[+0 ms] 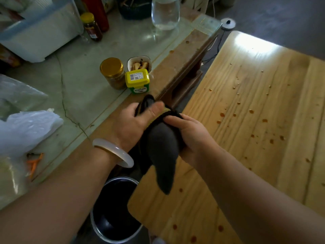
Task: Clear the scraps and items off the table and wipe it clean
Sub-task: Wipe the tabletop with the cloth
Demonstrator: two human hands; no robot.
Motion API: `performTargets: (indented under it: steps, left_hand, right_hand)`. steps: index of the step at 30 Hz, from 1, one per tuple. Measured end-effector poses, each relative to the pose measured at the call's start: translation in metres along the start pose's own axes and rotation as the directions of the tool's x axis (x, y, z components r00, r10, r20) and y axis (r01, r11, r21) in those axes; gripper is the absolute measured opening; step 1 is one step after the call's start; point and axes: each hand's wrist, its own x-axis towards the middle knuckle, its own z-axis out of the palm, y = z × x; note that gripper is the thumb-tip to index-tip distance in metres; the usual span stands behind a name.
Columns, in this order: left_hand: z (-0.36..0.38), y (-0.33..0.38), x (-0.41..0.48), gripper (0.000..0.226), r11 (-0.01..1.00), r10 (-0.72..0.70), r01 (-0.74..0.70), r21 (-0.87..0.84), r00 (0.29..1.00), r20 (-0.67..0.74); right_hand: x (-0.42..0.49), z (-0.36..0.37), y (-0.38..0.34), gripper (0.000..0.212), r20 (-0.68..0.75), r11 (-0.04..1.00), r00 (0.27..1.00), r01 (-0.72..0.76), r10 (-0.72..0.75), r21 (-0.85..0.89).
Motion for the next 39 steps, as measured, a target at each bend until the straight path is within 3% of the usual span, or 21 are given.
performTargets:
  steps: [3,5,10,12,15,17,20,22,25,27,29,36,39]
  left_hand:
    - [0.02,-0.003,-0.031,0.088,0.994,-0.103,0.095,0.057,0.982,0.155]
    - [0.025,-0.01,-0.044,0.093,0.981,-0.186,0.192,0.002,0.948,0.258]
    - [0.047,-0.028,-0.083,0.04,0.873,-0.363,0.454,-0.181,0.85,0.381]
    - [0.059,-0.046,-0.091,0.016,0.798,-0.492,0.556,-0.234,0.824,0.281]
    - [0.075,-0.062,-0.1,0.017,0.735,-0.603,0.63,-0.251,0.776,0.182]
    - [0.082,-0.065,-0.103,0.025,0.78,-0.6,0.615,-0.112,0.787,0.143]
    - [0.087,-0.069,-0.102,0.008,0.83,-0.542,0.52,0.202,0.836,0.078]
    - [0.086,-0.076,-0.098,0.018,0.845,-0.446,0.409,0.343,0.895,0.031]
    - [0.077,-0.084,-0.093,0.036,0.801,-0.287,0.263,0.538,0.957,-0.041]
    - [0.069,-0.089,-0.088,0.04,0.817,-0.263,0.239,0.524,0.964,-0.029]
    - [0.059,-0.095,-0.083,0.033,0.849,-0.262,0.226,0.477,0.965,0.009]
    - [0.035,-0.108,-0.065,0.013,0.87,-0.162,0.237,0.432,0.966,-0.203]
    - [0.029,-0.113,-0.054,0.014,0.847,-0.141,0.23,0.479,0.966,-0.216]
  right_hand:
    - [-0.025,-0.018,-0.004,0.022,-0.023,0.996,0.998,-0.068,0.066,-0.05]
    - [-0.04,-0.03,-0.002,0.021,-0.051,0.988,0.991,-0.125,0.12,-0.096]
    - [-0.063,-0.064,0.006,0.025,-0.094,0.948,0.974,-0.221,0.204,-0.228]
    - [-0.063,-0.073,0.011,0.033,-0.144,0.911,0.976,-0.207,0.165,-0.356]
    - [-0.058,-0.085,0.023,0.052,-0.207,0.785,0.978,-0.155,0.035,-0.6]
    - [-0.053,-0.092,0.035,0.061,-0.188,0.651,0.977,-0.081,-0.096,-0.755]
    - [-0.049,-0.094,0.051,0.065,-0.121,0.478,0.955,0.023,-0.269,-0.878]
    - [-0.047,-0.093,0.062,0.065,-0.09,0.357,0.921,0.056,-0.379,-0.932]
    - [-0.051,-0.088,0.078,0.05,0.07,0.088,0.827,0.142,-0.558,-0.986]
    - [-0.053,-0.085,0.094,0.034,0.201,-0.039,0.752,0.228,-0.627,-0.973]
    - [-0.053,-0.082,0.114,0.025,0.304,-0.116,0.728,0.298,-0.614,-0.948]
    - [-0.031,-0.101,0.152,0.061,0.516,-0.468,0.81,0.355,-0.279,-0.809]
    - [-0.024,-0.103,0.148,0.065,0.555,-0.534,0.804,0.381,-0.211,-0.755]
